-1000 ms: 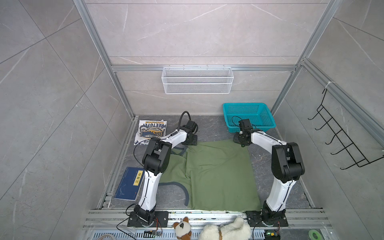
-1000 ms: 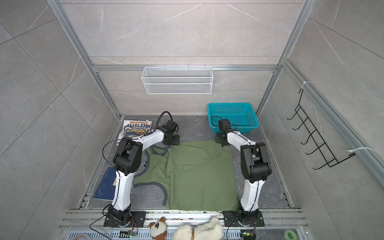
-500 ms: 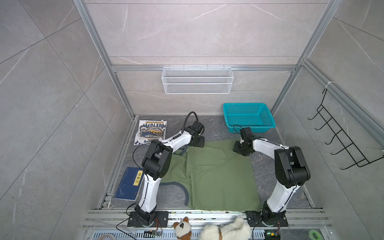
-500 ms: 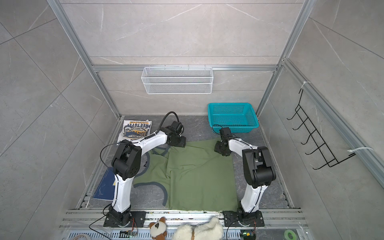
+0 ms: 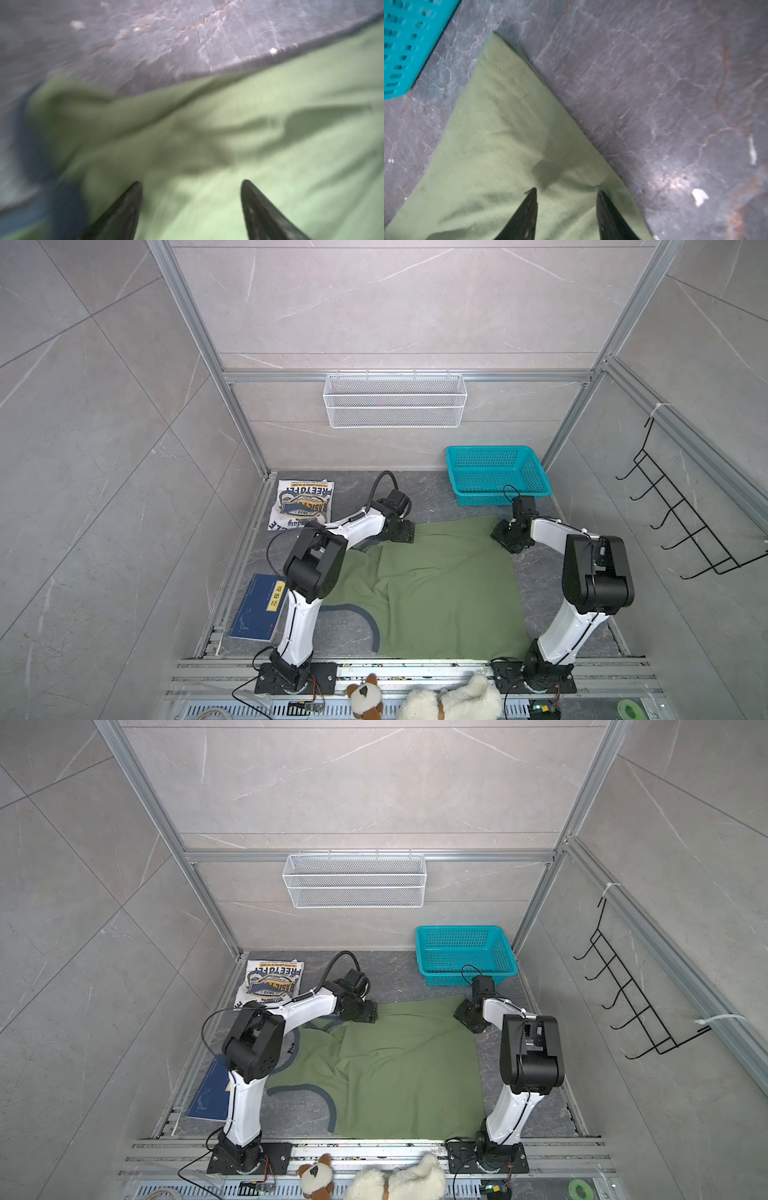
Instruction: Fold and stack the tank tops
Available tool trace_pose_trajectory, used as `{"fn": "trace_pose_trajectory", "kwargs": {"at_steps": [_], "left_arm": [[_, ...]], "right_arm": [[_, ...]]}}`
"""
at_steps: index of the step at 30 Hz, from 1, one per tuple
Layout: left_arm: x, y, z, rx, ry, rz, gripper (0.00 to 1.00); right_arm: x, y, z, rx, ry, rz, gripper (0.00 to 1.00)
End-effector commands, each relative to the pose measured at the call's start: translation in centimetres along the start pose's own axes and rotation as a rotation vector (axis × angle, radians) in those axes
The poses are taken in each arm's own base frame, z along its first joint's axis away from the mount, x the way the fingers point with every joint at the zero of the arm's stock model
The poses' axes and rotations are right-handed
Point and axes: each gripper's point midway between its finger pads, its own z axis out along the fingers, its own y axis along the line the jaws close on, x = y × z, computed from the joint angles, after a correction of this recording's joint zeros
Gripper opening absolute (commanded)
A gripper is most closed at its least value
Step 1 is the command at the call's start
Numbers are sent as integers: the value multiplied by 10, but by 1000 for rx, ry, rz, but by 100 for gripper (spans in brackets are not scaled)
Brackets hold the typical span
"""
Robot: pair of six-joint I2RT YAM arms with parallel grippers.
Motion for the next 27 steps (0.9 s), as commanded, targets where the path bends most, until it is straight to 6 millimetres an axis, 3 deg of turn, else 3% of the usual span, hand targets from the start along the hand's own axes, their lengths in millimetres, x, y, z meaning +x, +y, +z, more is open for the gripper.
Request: {"fn": "trace_pose_trajectory", "kwargs": {"at_steps": [1, 5, 11, 17, 20, 27], "left_arm": [[-28, 34, -68, -5, -169, -128, 79], [-12, 93, -72, -66, -165, -240, 78], [3, 144, -63, -150, -150, -313, 74], [0, 154, -42, -147, -123, -323, 71], [2, 173, -37, -259, -105, -336, 67], [3, 198, -33, -411, -84, -362, 62]], "right_arm": [[19, -46, 8, 140, 62, 57, 49], [8, -50, -2, 164, 24, 62, 50], [5, -31, -24, 71, -19, 28, 50], [25, 4, -39, -22, -6, -82, 51], [39, 19, -37, -36, 16, -138, 51], [50, 19, -28, -27, 40, -146, 51]]}}
